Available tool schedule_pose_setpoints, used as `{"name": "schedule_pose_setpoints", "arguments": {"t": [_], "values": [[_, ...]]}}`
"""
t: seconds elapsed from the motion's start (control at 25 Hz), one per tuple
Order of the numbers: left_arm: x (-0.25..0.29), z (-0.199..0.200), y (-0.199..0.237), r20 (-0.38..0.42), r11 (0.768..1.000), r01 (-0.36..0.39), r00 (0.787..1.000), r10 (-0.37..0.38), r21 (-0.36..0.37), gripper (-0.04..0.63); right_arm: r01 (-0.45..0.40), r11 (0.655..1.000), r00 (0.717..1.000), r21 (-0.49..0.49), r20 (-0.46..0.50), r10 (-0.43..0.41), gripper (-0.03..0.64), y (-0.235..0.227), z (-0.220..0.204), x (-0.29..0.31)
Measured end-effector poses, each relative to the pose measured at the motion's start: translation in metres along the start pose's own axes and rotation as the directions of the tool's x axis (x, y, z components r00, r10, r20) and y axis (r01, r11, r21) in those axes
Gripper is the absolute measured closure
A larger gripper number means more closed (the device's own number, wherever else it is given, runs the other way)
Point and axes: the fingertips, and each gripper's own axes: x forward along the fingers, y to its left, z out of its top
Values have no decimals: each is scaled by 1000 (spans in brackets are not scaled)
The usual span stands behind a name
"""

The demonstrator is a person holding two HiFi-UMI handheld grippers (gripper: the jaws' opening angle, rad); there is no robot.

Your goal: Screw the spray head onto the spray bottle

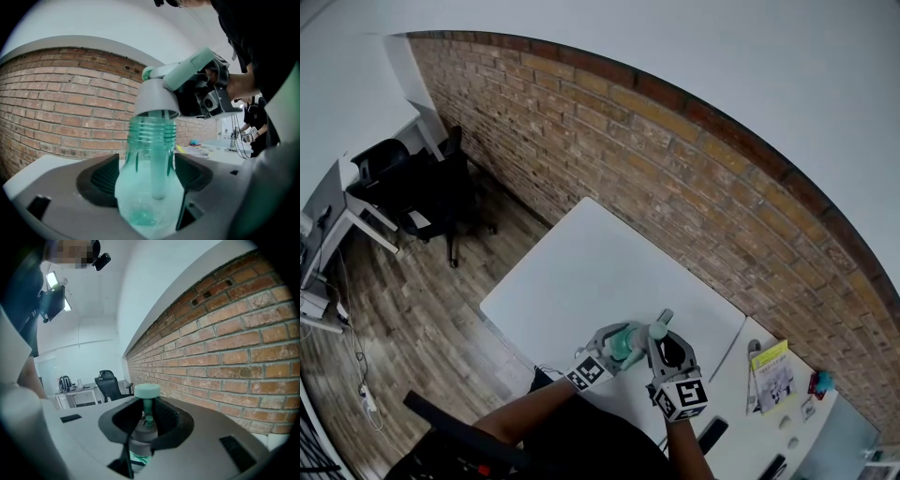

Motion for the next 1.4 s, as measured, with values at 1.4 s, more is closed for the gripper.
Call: {"name": "schedule_pose_setpoints", "arguments": {"t": [1.4], "values": [[0,-1,-1,2,1000,25,1000,-25,0,241,-84,982,996,-171,-50,76,548,25,-20,0]]}}
